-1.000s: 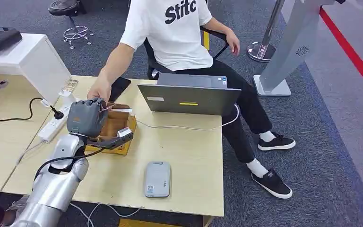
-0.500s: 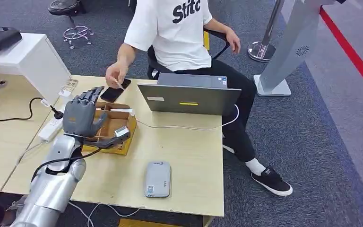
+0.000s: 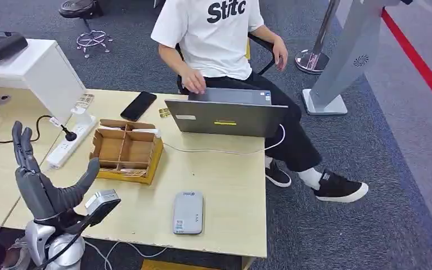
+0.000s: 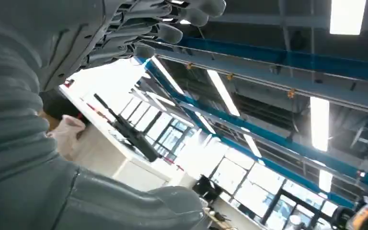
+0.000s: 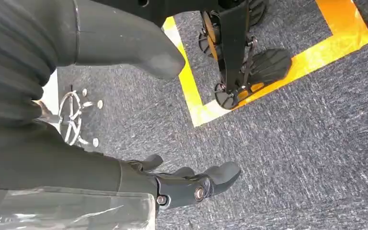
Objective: Pass the card to the sensor for recognition and then transmit it.
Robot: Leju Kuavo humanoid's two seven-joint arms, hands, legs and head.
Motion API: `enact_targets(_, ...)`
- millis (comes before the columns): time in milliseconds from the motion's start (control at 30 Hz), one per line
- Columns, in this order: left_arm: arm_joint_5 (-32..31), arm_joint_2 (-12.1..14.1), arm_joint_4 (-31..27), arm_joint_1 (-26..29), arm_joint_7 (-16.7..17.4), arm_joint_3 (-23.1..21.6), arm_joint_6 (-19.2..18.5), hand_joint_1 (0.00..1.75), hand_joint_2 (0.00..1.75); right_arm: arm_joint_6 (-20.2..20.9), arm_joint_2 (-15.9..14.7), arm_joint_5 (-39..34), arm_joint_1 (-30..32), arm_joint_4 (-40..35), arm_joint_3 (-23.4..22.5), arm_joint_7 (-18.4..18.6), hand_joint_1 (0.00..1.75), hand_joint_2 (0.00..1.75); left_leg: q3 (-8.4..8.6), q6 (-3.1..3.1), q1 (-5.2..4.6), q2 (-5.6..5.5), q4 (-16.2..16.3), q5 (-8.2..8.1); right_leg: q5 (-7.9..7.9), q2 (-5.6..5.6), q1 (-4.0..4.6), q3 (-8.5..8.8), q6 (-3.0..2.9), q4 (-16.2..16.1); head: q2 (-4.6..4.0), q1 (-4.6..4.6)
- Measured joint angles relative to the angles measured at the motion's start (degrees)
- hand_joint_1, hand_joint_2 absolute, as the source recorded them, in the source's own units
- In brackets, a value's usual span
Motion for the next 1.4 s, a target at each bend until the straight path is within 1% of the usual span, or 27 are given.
enact_targets(233,-0.04,-1.46,-1.85,0.72,-0.02,1.59,0.00,0.00,1.75,0.00,0.02,0.00,0.00,0.00,-0.07,0.00,0.00,1.75,0.00,-0.05,0.00,0.00,0.00,0.08,0.07,-0.01,0.00,0.02,0.02,0.02,0.00,0.02)
enact_targets(300,1.67,-1.77,-2.16,0.97,-0.88,1.86,0.00,0.00,1.75,-0.09,0.02,-0.15,-0.01,0.00,-0.20,-0.02,0.00,1.75,-0.01,-0.05,0.00,0.00,0.00,0.08,0.07,-0.01,-0.01,0.04,0.02,0.02,0.00,0.00)
enact_targets(333,4.19,-2.12,-2.54,1.48,-2.26,2.12,0.00,0.00,1.75,-0.22,0.02,-0.46,-0.02,0.00,-0.42,-0.13,0.00,1.75,-0.02,-0.05,0.00,0.01,0.00,0.07,0.07,0.00,-0.01,0.05,0.02,0.03,0.00,0.02)
enact_targets(400,14.56,-3.24,-4.42,4.24,-5.58,3.34,0.00,0.00,1.75,-0.59,0.13,-1.27,0.00,0.00,-1.18,-0.81,0.00,1.75,0.00,-0.05,-0.01,0.08,-0.01,0.03,0.07,0.13,-0.01,0.06,0.02,0.02,0.00,0.02)
enact_targets(467,29.52,-3.91,-6.80,8.26,-6.67,5.07,-1.03,0.00,1.75,-0.83,0.20,-2.23,0.12,0.00,-2.12,-1.71,0.00,1.75,0.01,-0.01,-0.01,0.16,-0.01,-0.02,0.05,0.17,-0.01,0.00,0.04,0.01,0.00,0.00)
enact_targets(500,38.74,-4.55,-7.69,10.03,-6.69,7.02,-3.86,0.00,1.75,-0.90,0.22,-2.51,0.20,0.00,-2.73,-2.06,0.00,1.75,0.00,0.01,-0.01,0.14,-0.01,-0.05,0.01,0.15,-0.01,-0.04,0.03,-0.01,0.00,0.00)
enact_targets(533,46.63,-5.31,-7.74,11.28,-6.51,9.54,-8.06,0.00,1.75,-0.96,0.26,-2.86,0.26,0.00,-3.13,-2.16,0.00,1.75,-0.02,0.01,-0.01,0.12,-0.01,-0.06,-0.04,0.14,-0.01,-0.04,0.02,-0.01,0.00,0.00)
enact_targets(567,53.03,-6.01,-7.45,12.16,-5.17,12.82,-12.96,0.00,1.75,-1.05,0.26,-3.02,0.31,0.00,-3.57,-2.21,0.00,1.75,-0.03,0.01,0.00,0.09,-0.02,-0.10,-0.06,0.09,0.00,-0.04,0.02,-0.01,0.00,-0.02)
enact_targets(600,58.16,-6.83,-5.85,12.40,-3.05,17.24,-19.84,0.00,1.75,-1.27,0.31,-3.10,0.36,0.00,-4.11,-2.23,0.00,1.75,-0.03,0.00,0.00,0.01,-0.03,-0.09,-0.10,0.03,0.00,-0.04,-0.01,-0.02,0.00,0.00)
enact_targets(633,61.29,-7.32,-2.36,11.77,-0.69,22.37,-27.30,0.00,1.75,-1.53,0.33,-2.98,0.39,0.00,-4.48,-2.14,0.00,1.75,-0.03,0.00,-0.01,-0.01,-0.06,-0.09,-0.13,-0.02,-0.01,-0.01,0.02,-0.01,0.00,0.02)
enact_targets(667,63.18,-7.41,2.24,10.64,1.76,27.45,-32.85,0.00,1.75,-1.75,0.37,-2.56,0.39,0.00,-4.72,-1.86,0.00,1.75,0.00,0.00,-0.02,-0.01,-0.08,-0.10,-0.14,0.00,-0.01,-0.01,0.01,-0.01,0.00,0.02)
enact_targets(700,64.04,-7.19,8.03,9.14,4.10,32.61,-36.63,0.00,1.75,-1.99,0.48,-1.57,0.40,0.00,-4.79,-1.42,0.00,1.75,0.05,-0.11,-0.02,0.10,-0.09,-0.17,-0.14,0.08,-0.01,0.00,-0.02,-0.01,0.00,0.00)
enact_targets(733,63.57,-6.14,16.51,7.52,6.39,38.24,-37.13,0.00,1.75,-2.08,0.52,0.03,0.44,0.02,-4.68,-0.54,0.00,1.75,0.15,-0.13,-0.03,0.20,-0.14,-0.18,-0.13,0.16,-0.01,0.07,-0.07,-0.01,0.00,0.02)
enact_targets(767,62.92,-4.73,25.17,5.74,7.06,42.68,-35.60,0.00,1.75,-2.05,0.55,2.02,0.60,0.09,-4.24,0.37,0.00,1.75,0.25,-0.16,-0.02,0.32,-0.17,-0.20,-0.12,0.30,-0.01,0.10,-0.11,0.00,0.00,-0.04)
enact_targets(833,62.62,-2.64,41.81,3.73,6.41,50.06,-32.29,0.00,1.75,-1.86,0.59,4.39,0.86,0.11,-3.35,1.33,0.00,1.75,0.34,-0.16,0.00,0.56,-0.16,-0.20,-0.09,0.47,0.00,0.05,-0.15,0.01,0.00,-0.29)
enact_targets(867,62.64,-2.08,47.52,3.33,6.34,52.46,-31.05,0.00,1.75,-1.71,0.59,4.98,1.05,0.13,-3.01,1.68,0.00,1.75,0.30,-0.15,-0.01,0.53,-0.15,-0.19,-0.10,0.45,0.00,0.04,-0.14,0.00,0.00,-0.39)
enact_targets(933,62.73,-1.55,56.89,2.17,6.73,56.13,-29.13,0.00,1.75,-1.46,0.59,5.99,1.18,0.15,-2.36,2.30,0.00,1.75,0.17,-0.09,-0.01,0.12,-0.10,-0.15,-0.14,0.14,-0.01,0.01,-0.08,-0.04,0.00,-0.31)
enact_targets(1000,62.69,-1.24,64.51,0.98,7.45,58.96,-28.11,0.00,1.75,-1.49,0.59,6.60,1.02,0.15,-1.90,2.54,0.00,1.75,0.10,-0.07,-0.01,-0.03,-0.06,-0.15,-0.14,-0.01,-0.02,0.05,-0.05,-0.09,0.00,-0.09)
enact_targets(1033,62.62,-0.94,66.93,0.48,7.80,59.90,-27.87,0.00,1.75,-1.49,0.59,6.69,0.98,0.15,-1.71,2.69,0.00,1.75,0.10,-0.05,-0.02,-0.03,-0.06,-0.15,-0.11,-0.02,-0.02,0.06,-0.01,-0.12,0.00,-0.02)
enact_targets(1133,62.16,0.07,72.16,-0.73,8.42,61.94,-27.72,0.00,1.75,-1.49,0.59,6.91,1.06,0.18,-1.16,3.06,0.00,1.75,0.11,-0.02,-0.04,-0.02,-0.04,-0.15,-0.08,-0.03,-0.04,0.13,0.00,-0.12,0.00,-0.07)
enact_targets(1167,61.99,0.35,73.28,-0.95,7.77,62.35,-27.35,0.00,1.75,-1.49,0.59,7.10,1.08,0.22,-1.09,3.08,0.00,1.75,0.11,-0.01,-0.04,-0.01,-0.05,-0.14,-0.05,-0.02,-0.04,0.13,0.01,-0.11,0.00,-0.07)
enact_targets(1200,61.20,0.66,73.95,-1.20,5.96,62.79,-25.52,0.00,1.75,-1.51,0.59,7.32,1.08,0.24,-1.03,3.08,0.00,1.75,0.11,0.00,-0.03,0.00,-0.05,-0.12,-0.05,-0.02,-0.03,0.13,0.00,-0.10,0.00,-0.07)
enact_targets(1233,59.82,0.66,74.36,-1.48,2.72,63.06,-22.14,0.00,1.75,-1.64,0.59,7.37,1.07,0.26,-0.98,3.06,0.00,1.75,0.12,-0.02,0.01,0.01,-0.05,-0.11,-0.05,-0.02,0.00,0.13,0.00,-0.09,0.00,-0.04)
enact_targets(1267,57.80,0.55,73.80,-1.57,-1.55,63.27,-17.60,0.00,1.75,-1.84,0.59,7.37,1.07,0.28,-0.96,2.95,0.00,1.75,0.13,-0.02,0.02,0.01,-0.05,-0.10,-0.04,-0.02,0.01,0.13,-0.01,-0.09,0.00,-0.04)
enact_targets(1300,55.53,-0.51,71.29,-1.33,-4.29,63.34,-15.05,0.00,1.75,-2.01,0.59,7.37,1.08,0.28,-0.96,2.84,0.00,1.75,0.13,-0.02,0.02,0.01,-0.04,-0.10,-0.04,-0.01,0.02,0.12,-0.01,-0.09,0.00,-0.09)
enact_targets(1333,53.28,-1.80,67.33,-0.81,-5.60,63.36,-14.86,0.00,1.75,-2.08,0.59,7.34,1.12,0.28,-0.96,2.71,0.00,1.75,0.13,0.00,0.02,-0.01,-0.04,-0.09,-0.04,-0.01,0.01,0.07,-0.01,-0.09,0.00,-0.02)
enact_targets(1400,49.94,-4.08,59.63,-0.47,-4.65,63.38,-15.16,0.00,1.75,-2.30,0.55,7.34,1.18,0.28,-0.98,2.49,0.00,1.75,0.11,0.00,0.02,-0.06,-0.05,-0.08,-0.05,-0.04,0.02,0.12,-0.01,-0.09,0.00,-0.02)
